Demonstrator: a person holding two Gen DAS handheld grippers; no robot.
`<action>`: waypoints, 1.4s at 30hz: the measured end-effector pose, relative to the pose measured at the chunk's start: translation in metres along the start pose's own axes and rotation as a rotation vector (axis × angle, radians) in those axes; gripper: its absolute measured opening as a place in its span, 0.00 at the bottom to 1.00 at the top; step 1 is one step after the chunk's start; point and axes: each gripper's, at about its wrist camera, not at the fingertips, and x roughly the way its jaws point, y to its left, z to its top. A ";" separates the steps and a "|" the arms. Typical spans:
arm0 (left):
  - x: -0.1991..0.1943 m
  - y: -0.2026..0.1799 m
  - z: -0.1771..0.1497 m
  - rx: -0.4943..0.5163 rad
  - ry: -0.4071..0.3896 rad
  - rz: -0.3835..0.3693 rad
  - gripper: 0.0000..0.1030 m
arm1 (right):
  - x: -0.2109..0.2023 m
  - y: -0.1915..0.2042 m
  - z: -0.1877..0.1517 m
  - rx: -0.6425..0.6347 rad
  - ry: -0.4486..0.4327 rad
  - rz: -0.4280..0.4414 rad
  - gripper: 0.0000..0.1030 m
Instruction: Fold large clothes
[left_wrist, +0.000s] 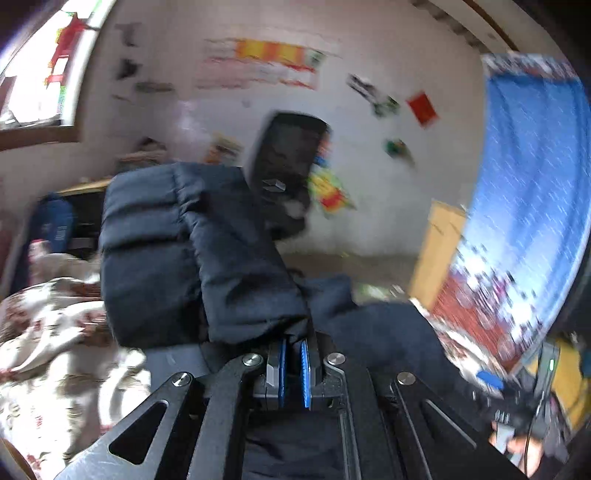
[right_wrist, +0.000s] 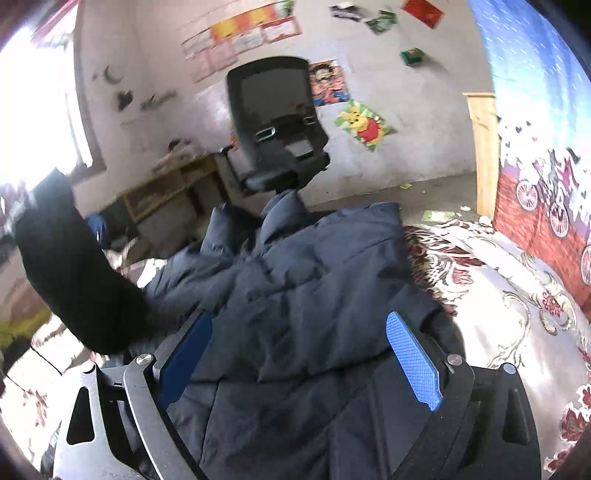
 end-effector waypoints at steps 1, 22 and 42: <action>0.009 -0.009 -0.003 0.020 0.023 -0.022 0.06 | 0.001 -0.007 0.003 0.023 -0.004 0.008 0.90; 0.115 -0.092 -0.117 0.196 0.491 -0.222 0.38 | 0.057 -0.060 -0.012 0.285 0.073 0.268 0.90; 0.072 -0.004 -0.083 0.031 0.322 0.189 0.80 | 0.135 0.006 -0.060 0.243 0.380 0.264 0.45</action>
